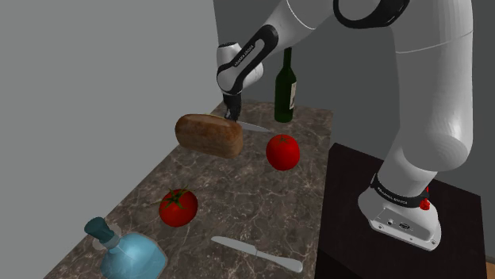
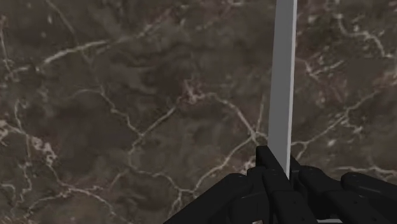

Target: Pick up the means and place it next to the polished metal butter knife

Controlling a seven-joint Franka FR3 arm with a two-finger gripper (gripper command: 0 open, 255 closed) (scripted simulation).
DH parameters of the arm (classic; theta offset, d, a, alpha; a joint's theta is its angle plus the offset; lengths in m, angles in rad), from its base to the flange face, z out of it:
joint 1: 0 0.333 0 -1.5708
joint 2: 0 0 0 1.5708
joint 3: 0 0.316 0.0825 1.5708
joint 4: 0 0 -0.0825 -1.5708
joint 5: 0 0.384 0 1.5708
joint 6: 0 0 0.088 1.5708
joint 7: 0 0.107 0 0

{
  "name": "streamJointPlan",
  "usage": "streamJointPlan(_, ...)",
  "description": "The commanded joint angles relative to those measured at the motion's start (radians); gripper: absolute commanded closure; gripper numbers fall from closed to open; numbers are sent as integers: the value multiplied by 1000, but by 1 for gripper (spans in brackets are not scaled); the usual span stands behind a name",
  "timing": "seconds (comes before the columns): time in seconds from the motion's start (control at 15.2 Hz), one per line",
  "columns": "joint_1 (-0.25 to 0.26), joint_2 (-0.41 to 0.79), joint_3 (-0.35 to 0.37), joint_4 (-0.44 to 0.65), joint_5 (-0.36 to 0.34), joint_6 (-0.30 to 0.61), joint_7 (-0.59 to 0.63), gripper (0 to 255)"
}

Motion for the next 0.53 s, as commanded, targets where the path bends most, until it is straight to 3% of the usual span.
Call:
streamJointPlan(0.0, 0, -16, 0, 3, 0, -18, 0, 255)
streamJointPlan(0.46, 0, -71, 0, 24, 0, -95, 0, 255)
